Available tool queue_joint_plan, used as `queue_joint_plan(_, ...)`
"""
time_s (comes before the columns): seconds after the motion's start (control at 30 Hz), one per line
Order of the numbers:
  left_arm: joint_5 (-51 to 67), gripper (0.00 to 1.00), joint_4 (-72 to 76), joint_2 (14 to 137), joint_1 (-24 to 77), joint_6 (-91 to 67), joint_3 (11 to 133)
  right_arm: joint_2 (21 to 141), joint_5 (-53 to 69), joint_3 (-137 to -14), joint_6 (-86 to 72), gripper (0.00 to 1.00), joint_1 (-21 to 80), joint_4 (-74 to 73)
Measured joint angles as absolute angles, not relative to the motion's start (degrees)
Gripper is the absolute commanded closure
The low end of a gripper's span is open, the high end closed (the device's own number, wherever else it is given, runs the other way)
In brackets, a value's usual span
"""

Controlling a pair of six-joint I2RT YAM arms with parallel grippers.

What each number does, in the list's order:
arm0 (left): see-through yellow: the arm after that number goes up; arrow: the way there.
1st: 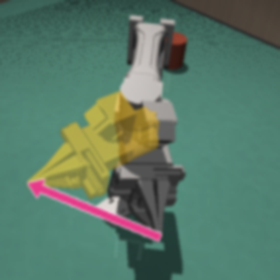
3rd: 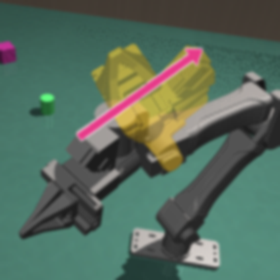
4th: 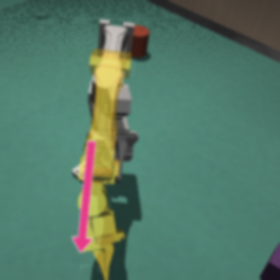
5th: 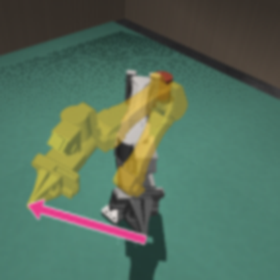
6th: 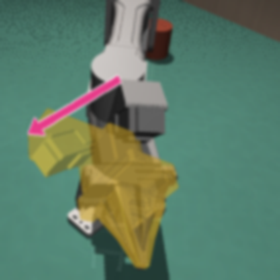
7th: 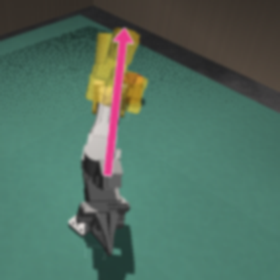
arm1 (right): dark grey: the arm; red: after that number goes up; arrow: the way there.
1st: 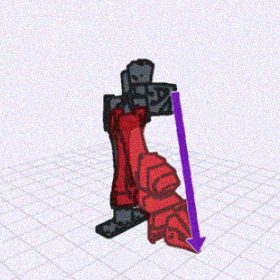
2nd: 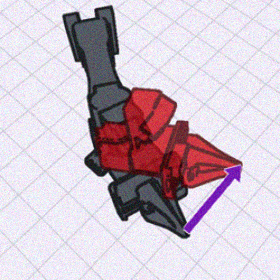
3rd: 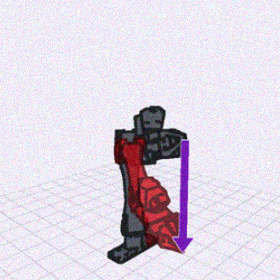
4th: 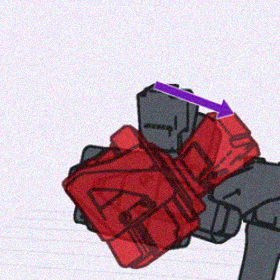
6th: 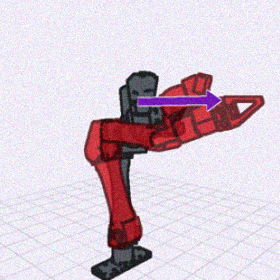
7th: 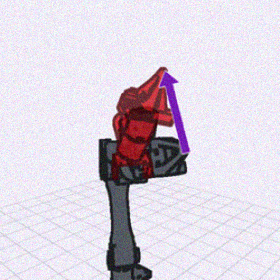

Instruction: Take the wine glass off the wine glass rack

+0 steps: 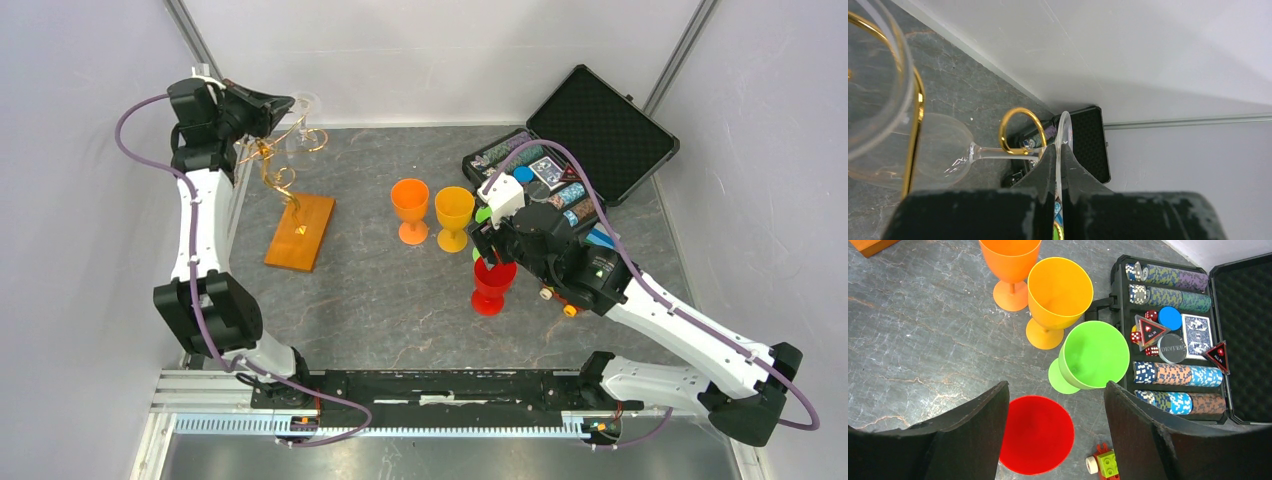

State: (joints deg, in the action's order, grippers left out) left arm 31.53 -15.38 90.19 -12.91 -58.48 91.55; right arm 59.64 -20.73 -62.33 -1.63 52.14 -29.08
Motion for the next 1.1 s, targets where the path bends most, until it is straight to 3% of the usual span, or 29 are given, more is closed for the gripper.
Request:
queue_joint_plan(0.7,32.3,0.98,-15.3,85.5,-19.1,-59.6,88.5,59.7,-20.8,-62.2,-1.7,0.26,52.1,-27.8)
queue_joint_plan(1.1,33.3,0.98,-2.0,88.4,-20.4,-63.7,88.2,60.9,-19.9,-62.2,-1.9,0.26,52.1,-27.8)
